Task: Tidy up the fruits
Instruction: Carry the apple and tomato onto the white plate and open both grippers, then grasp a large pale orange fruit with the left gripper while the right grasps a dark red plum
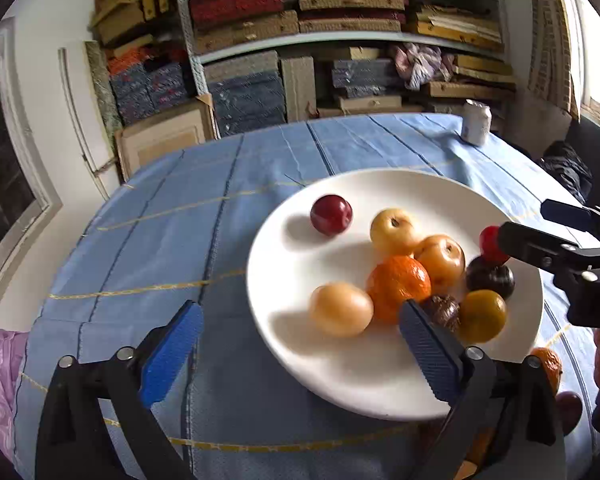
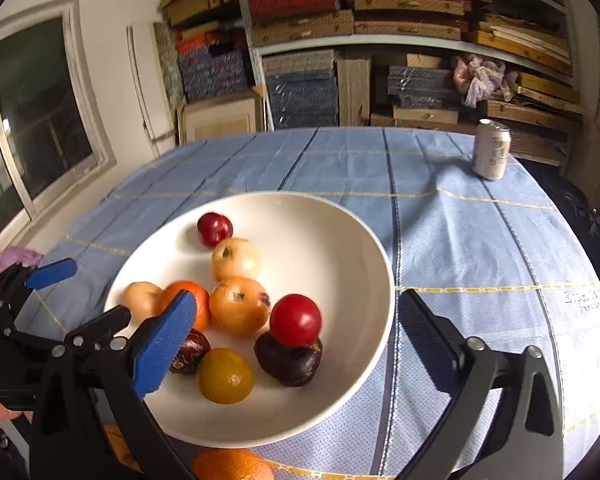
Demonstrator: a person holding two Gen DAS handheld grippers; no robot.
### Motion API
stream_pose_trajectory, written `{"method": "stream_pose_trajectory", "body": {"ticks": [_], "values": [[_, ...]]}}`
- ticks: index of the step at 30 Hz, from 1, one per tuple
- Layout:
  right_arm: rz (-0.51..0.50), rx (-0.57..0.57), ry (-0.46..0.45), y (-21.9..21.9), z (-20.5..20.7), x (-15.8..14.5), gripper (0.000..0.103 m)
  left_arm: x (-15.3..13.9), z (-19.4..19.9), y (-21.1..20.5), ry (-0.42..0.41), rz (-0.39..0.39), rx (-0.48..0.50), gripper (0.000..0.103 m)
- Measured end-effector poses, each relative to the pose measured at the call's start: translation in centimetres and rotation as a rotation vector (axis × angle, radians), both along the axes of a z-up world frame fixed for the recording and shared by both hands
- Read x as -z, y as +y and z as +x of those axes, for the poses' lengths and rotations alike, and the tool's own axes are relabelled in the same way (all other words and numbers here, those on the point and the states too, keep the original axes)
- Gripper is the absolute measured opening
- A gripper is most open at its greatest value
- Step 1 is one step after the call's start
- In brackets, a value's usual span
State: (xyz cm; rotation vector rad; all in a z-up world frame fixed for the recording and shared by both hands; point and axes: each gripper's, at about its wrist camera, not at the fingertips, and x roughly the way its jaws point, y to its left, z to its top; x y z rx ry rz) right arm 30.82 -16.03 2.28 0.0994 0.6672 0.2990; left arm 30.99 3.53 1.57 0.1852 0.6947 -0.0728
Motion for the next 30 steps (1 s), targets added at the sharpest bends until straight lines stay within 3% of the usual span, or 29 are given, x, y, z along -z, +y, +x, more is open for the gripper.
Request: {"method": "stream_pose_trajectory", "body": {"ticks": [7, 19, 24, 30], "values": [[-0.030, -0.012, 0.007, -0.2, -2.0, -0.5, 0.099, 0.4, -0.5, 0.6, 0.078, -0.058, -0.011, 0.099], [-0.059, -0.055, 0.056, -0.6, -9.5, 1.4, 0.099, 1.9, -6.9, -0.4, 0.112, -0.061, 0.059, 0.099], [-0.091, -0.062, 0.086, -0.7, -12.2, 3.0, 0.099, 2.1, -9.8, 0.0, 0.104, -0.143, 0.075, 0.099], [-0.029, -0.040, 0.137, -1.3, -13.8, 4.2, 0.099, 1.6, -12.0, -0.8, 0.090, -0.075, 0.095, 0.099]]}}
